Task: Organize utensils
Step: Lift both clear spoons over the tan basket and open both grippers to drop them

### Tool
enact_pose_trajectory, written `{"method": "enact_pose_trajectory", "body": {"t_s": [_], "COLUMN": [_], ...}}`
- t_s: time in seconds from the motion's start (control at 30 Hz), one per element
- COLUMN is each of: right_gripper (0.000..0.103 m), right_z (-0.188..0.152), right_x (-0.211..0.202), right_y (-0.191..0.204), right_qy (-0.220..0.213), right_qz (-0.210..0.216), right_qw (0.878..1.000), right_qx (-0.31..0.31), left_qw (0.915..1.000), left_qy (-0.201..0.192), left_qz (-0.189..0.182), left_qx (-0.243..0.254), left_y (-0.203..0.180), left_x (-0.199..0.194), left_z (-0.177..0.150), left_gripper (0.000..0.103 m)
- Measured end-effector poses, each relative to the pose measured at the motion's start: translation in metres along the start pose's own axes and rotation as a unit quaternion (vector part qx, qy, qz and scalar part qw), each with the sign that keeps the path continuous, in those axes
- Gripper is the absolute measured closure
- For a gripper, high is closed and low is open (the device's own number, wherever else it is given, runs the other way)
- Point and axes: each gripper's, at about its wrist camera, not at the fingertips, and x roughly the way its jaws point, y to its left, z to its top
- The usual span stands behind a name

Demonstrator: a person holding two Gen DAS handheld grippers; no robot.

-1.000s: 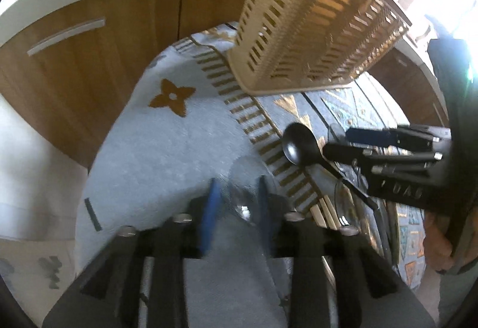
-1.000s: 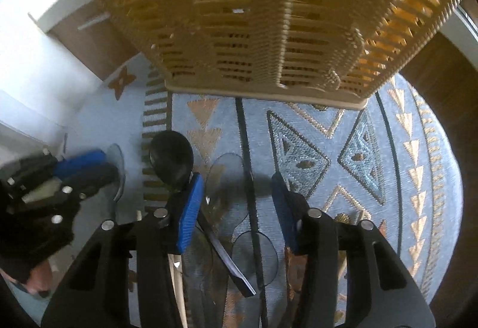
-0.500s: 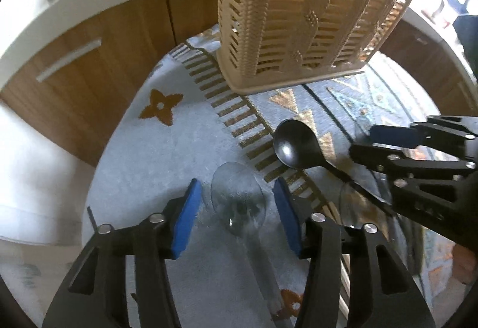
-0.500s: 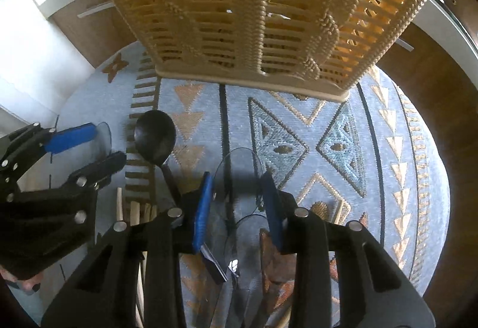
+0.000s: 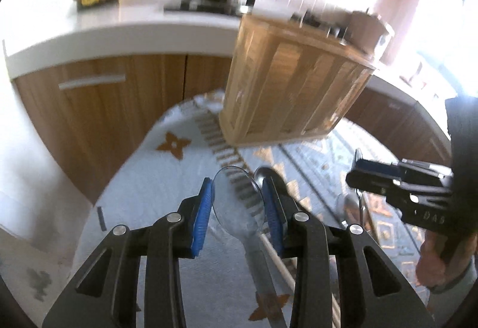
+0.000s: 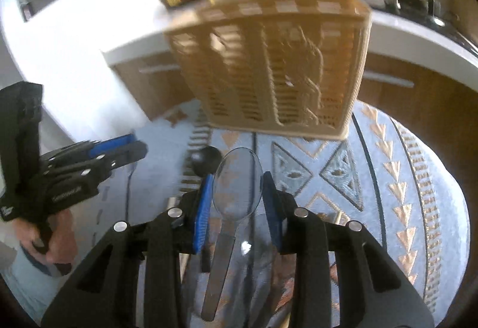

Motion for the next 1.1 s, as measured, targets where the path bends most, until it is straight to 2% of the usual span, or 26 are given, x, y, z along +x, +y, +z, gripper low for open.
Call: {"method": "enact_pose_trajectory", "body": {"t_s": [0.2,0.27,0.4,0.47,0.63,0.73,0.8,0.87,0.93,1.0,1.1], "right_gripper": [0.072,0.072,0.072,0.072,0.072,0.072,0.072,0.072,0.072,0.072,0.072], "right_z": [0.000,0.003,0.022,0.045,0.093,0.117,0.125,0.131,0.134,0.135,0.133], "right_x": [-0.048,-0.065,-0.092,-0.094,-0.118,-0.120,-0.116,-0.106,-0.090,-0.071,-0.049], "right_y": [0.025,0.027,0.032,0.035,0.027,0.025,0.024,0.021,0.016,0.009,-0.001], "right_qy": [-0.088,-0.115,-0.181,-0.214,-0.308,-0.362,-0.389,-0.405,-0.406,-0.402,-0.388], "right_qz": [0.014,0.015,0.000,-0.019,-0.097,-0.179,-0.215,-0.242,-0.256,-0.271,-0.276], "right_qw": [0.996,0.993,0.983,0.977,0.946,0.915,0.896,0.882,0.877,0.875,0.879], "right_qx": [-0.022,-0.023,-0.017,-0.010,0.020,0.016,0.014,0.013,0.008,0.003,-0.001], "left_qw": [0.9959,0.9943,0.9886,0.9843,0.9690,0.9580,0.9477,0.9339,0.9194,0.9157,0.9184], "left_qy": [-0.088,-0.105,-0.148,-0.175,-0.246,-0.284,-0.315,-0.349,-0.374,-0.379,-0.370], "left_qz": [-0.003,-0.001,-0.004,-0.003,0.017,0.037,0.053,0.078,0.120,0.131,0.136], "left_qx": [0.018,0.021,0.026,0.023,0.011,0.005,0.006,0.012,0.020,0.027,0.025], "left_y": [-0.023,-0.028,-0.041,-0.045,-0.053,-0.058,-0.061,-0.065,-0.071,-0.073,-0.070], "left_x": [-0.048,-0.059,-0.083,-0.091,-0.097,-0.094,-0.090,-0.081,-0.068,-0.054,-0.035], "left_z": [0.011,0.020,0.047,0.064,0.110,0.131,0.139,0.143,0.143,0.144,0.144], "left_gripper": [0.071,0.071,0.071,0.071,0.071,0.071,0.071,0.071,0.071,0.071,0.071]}}
